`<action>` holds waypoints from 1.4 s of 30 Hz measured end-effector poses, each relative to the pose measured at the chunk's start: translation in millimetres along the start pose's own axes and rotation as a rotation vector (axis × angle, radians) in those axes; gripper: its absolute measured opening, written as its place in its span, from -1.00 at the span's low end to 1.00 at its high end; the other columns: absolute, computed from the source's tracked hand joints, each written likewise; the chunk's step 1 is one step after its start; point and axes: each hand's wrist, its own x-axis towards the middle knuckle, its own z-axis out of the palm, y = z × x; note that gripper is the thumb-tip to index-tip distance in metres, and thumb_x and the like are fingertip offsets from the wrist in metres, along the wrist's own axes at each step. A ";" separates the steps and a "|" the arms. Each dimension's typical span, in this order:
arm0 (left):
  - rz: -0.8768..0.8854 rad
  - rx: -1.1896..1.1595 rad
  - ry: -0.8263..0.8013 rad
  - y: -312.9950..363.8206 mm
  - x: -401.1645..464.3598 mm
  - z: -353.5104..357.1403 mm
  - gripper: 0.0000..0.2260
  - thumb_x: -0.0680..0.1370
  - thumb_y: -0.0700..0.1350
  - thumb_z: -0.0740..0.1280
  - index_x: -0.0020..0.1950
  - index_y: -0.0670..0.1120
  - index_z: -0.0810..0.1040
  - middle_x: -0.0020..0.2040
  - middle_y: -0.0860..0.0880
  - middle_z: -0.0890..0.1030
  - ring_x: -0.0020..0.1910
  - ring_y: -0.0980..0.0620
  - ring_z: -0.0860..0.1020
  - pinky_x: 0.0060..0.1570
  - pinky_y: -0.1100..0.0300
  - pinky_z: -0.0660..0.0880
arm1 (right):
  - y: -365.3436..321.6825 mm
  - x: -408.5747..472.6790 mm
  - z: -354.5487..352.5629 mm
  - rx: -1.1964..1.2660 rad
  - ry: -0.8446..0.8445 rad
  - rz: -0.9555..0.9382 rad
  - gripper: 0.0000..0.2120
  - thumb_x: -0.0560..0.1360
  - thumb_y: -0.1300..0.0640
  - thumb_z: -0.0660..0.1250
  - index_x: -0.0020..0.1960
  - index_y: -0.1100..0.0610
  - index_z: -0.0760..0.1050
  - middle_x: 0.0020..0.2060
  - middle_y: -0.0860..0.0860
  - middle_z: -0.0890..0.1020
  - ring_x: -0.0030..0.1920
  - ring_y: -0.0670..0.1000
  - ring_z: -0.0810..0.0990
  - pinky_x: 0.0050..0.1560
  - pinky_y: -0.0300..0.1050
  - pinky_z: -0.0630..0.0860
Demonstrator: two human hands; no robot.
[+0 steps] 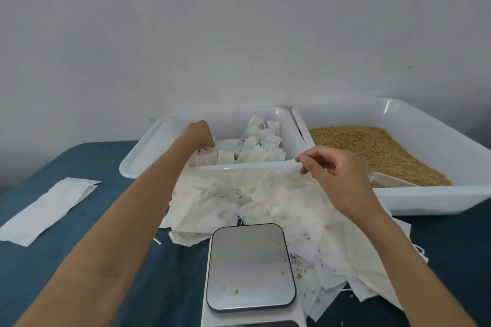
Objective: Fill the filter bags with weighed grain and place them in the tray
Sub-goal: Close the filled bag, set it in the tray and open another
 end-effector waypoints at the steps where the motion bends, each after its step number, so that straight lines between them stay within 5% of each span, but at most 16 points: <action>1: 0.000 0.016 0.030 -0.1 -1.6 -0.2 -0.79 0.58 -0.18 0.40 0.12 -0.31 0.60 0.04 -0.31 0.66 0.17 -0.27 0.63 0.03 -0.02 0.55 | -0.8 -0.2 -0.7 0.012 0.001 0.003 -0.89 0.58 0.11 0.39 -0.08 0.01 0.68 -0.29 -0.15 0.70 -0.19 -0.17 0.66 -0.16 -0.37 0.48; 4: 0.087 -0.076 0.362 10.7 -34.2 -3.4 -0.74 0.64 -0.11 0.34 0.24 -0.25 0.59 0.15 -0.21 0.64 0.17 -0.21 0.58 0.13 -0.03 0.52 | -3.0 -1.2 -2.5 0.037 0.004 0.010 -0.89 0.59 0.13 0.39 -0.07 0.06 0.69 -0.29 -0.12 0.70 -0.19 -0.14 0.66 -0.10 -0.28 0.54; 6: 0.277 -0.276 0.516 22.2 -74.6 3.4 -0.86 0.63 -0.13 0.37 0.11 -0.17 0.64 -0.03 -0.09 0.65 -0.05 -0.04 0.59 0.00 0.04 0.50 | -3.7 -2.1 -3.3 0.044 0.004 0.008 -0.89 0.59 0.14 0.38 -0.06 0.08 0.69 -0.28 -0.10 0.70 -0.19 -0.13 0.66 -0.08 -0.22 0.56; 8: 0.466 -0.383 0.442 27.2 -124.4 17.2 -0.95 0.59 -0.15 0.43 -0.07 -0.10 0.65 -0.23 0.06 0.60 -0.29 0.18 0.50 -0.18 0.16 0.44 | -4.5 -3.1 -3.5 0.046 -0.003 0.014 -0.88 0.59 0.14 0.38 -0.06 0.09 0.69 -0.28 -0.09 0.71 -0.19 -0.12 0.67 -0.06 -0.15 0.58; 12: 0.552 -0.367 0.125 36.5 -180.3 53.5 -0.96 0.56 -0.17 0.47 -0.08 -0.07 0.70 -0.19 0.14 0.61 -0.30 0.24 0.47 -0.14 0.19 0.43 | -6.2 -4.8 -6.1 0.078 -0.001 0.011 -0.88 0.60 0.17 0.37 -0.04 0.10 0.69 -0.27 -0.06 0.71 -0.25 -0.16 0.63 -0.10 -0.09 0.57; 15: 0.606 -0.270 0.094 62.7 -186.4 71.1 -0.83 0.60 -0.14 0.44 0.18 -0.07 0.70 0.10 0.03 0.65 -0.16 0.09 0.51 -0.01 0.11 0.46 | -6.5 -3.9 -9.1 0.133 0.010 0.001 -0.88 0.61 0.19 0.36 -0.03 0.12 0.68 -0.26 0.00 0.70 -0.28 -0.12 0.60 -0.16 -0.18 0.56; 18: 0.665 -0.136 0.114 87.2 -183.0 74.8 -0.70 0.62 -0.08 0.42 0.35 -0.02 0.62 0.25 0.04 0.61 0.18 -0.04 0.56 0.07 0.04 0.52 | -6.5 -3.5 -11.1 0.182 0.021 -0.003 -0.87 0.62 0.20 0.35 -0.01 0.16 0.68 -0.26 0.04 0.69 -0.28 -0.10 0.59 -0.15 -0.25 0.53; 21: 0.653 -0.109 0.132 96.3 -178.8 74.1 -0.69 0.61 -0.10 0.42 0.36 -0.01 0.56 0.13 0.02 0.60 0.20 -0.05 0.53 0.05 -0.02 0.54 | -6.4 -3.7 -11.3 0.201 0.029 -0.010 -0.87 0.62 0.21 0.35 -0.01 0.17 0.68 -0.27 0.04 0.69 -0.28 -0.08 0.59 -0.15 -0.25 0.54; 27: 0.649 -0.305 0.261 77.5 -185.2 76.6 -0.96 0.62 -0.15 0.43 0.04 -0.10 0.63 -0.08 0.08 0.57 0.01 0.00 0.47 -0.04 0.02 0.46 | -5.6 -4.3 -7.6 0.179 0.020 -0.019 -0.88 0.61 0.21 0.36 -0.01 0.20 0.67 -0.26 0.05 0.69 -0.27 -0.11 0.61 -0.15 -0.24 0.53; 30: 0.551 -0.634 0.224 60.6 -187.7 75.3 -0.90 0.58 -0.24 0.46 -0.01 -0.09 0.57 -0.24 0.16 0.52 -0.21 0.07 0.48 -0.15 0.21 0.41 | -6.8 -6.6 -5.1 0.127 0.050 -0.049 -0.89 0.61 0.13 0.38 0.01 0.12 0.67 -0.21 -0.06 0.70 -0.18 -0.13 0.64 -0.08 -0.23 0.54; 33: 0.447 -1.075 0.048 38.0 -192.5 65.6 -0.79 0.55 -0.30 0.48 0.13 -0.10 0.61 -0.22 0.01 0.61 -0.29 0.05 0.48 -0.23 0.28 0.44 | -13.4 -16.9 4.8 -0.003 0.064 -0.171 -0.87 0.60 0.06 0.40 0.11 0.06 0.65 -0.06 -0.13 0.68 -0.03 -0.06 0.64 0.06 -0.18 0.56; 37: 0.421 -1.370 -0.089 11.8 -200.1 58.7 -0.83 0.60 -0.34 0.40 0.18 -0.27 0.65 -0.09 -0.15 0.63 -0.30 0.00 0.46 -0.26 0.21 0.48 | -25.4 -32.5 31.9 0.122 -0.200 -0.089 -0.63 0.54 -0.12 0.41 0.29 -0.02 0.56 0.07 -0.13 0.64 0.04 -0.03 0.65 0.07 -0.19 0.57; 40: 0.309 -1.455 -0.108 5.1 -205.5 59.6 -0.84 0.58 -0.36 0.41 0.15 -0.34 0.60 -0.14 -0.14 0.63 -0.35 0.00 0.50 -0.31 0.19 0.51 | -26.5 -38.8 38.7 0.261 -0.468 0.012 -0.85 0.57 -0.12 0.39 0.12 -0.14 0.61 -0.06 -0.18 0.69 -0.08 -0.14 0.66 -0.03 -0.29 0.55; 42: 0.248 -1.465 -0.131 0.5 -209.7 59.7 -0.85 0.56 -0.37 0.41 0.12 -0.34 0.58 -0.17 -0.15 0.62 -0.39 -0.03 0.51 -0.37 0.17 0.50 | -25.4 -39.9 35.8 0.313 -0.605 0.107 -0.81 0.52 -0.04 0.47 0.10 -0.01 0.67 -0.04 -0.03 0.74 -0.06 0.03 0.71 -0.03 -0.15 0.65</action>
